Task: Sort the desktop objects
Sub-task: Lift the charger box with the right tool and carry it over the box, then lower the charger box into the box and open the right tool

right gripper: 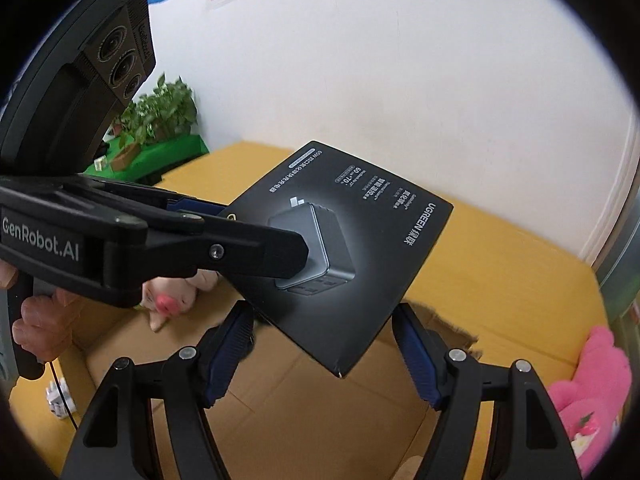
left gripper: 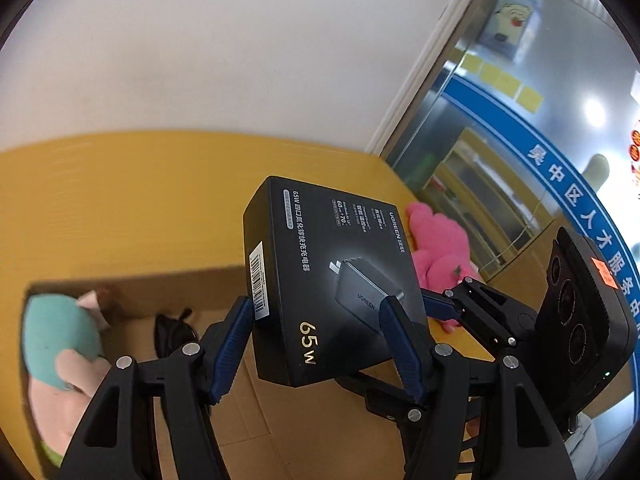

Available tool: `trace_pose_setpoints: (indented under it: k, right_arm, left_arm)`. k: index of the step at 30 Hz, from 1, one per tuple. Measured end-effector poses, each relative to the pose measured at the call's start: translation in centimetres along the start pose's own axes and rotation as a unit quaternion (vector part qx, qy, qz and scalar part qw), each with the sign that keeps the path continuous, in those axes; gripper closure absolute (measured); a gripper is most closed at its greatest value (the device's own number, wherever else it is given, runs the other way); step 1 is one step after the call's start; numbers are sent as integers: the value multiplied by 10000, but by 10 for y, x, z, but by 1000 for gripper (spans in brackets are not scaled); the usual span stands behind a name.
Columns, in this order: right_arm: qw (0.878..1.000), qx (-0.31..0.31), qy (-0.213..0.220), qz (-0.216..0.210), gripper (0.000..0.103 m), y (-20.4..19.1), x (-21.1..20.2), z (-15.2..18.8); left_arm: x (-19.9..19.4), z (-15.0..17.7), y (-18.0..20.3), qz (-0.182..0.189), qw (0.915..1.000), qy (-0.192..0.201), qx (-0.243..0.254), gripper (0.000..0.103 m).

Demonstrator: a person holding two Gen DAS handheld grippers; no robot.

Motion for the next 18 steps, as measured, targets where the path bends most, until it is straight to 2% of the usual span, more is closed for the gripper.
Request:
trace_pose_setpoints:
  k: [6, 10, 13, 17, 18]
  right_arm:
    - [9952, 487, -823, -217, 31, 17, 56, 32]
    - [9867, 698, -1469, -56, 31, 27, 86, 61]
    - [9794, 926, -1795, -77, 31, 32, 99, 83]
    - [9699, 918, -2255, 50, 31, 32, 113, 107]
    - [9677, 917, -2345, 108, 31, 33, 115, 112]
  left_arm:
    - [61, 23, -25, -1, 9979, -484, -427, 37]
    - [95, 42, -38, -35, 9944, -836, -648, 39]
    - [113, 54, -41, -97, 9920, -1055, -681, 40]
    - [134, 70, -41, -198, 9871, -1426, -700, 42]
    - [136, 71, -40, -151, 9872, -1399, -745, 42]
Point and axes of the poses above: each gripper's, at about its wrist camera, not at the fingertips, and x roughly the way its jaws point, y to its right, z to its underside, the point moved 8 cm from there along x, roughly the way its jaws point, and after that the axes turned 2 degrees about -x, right-handed, at the moved point
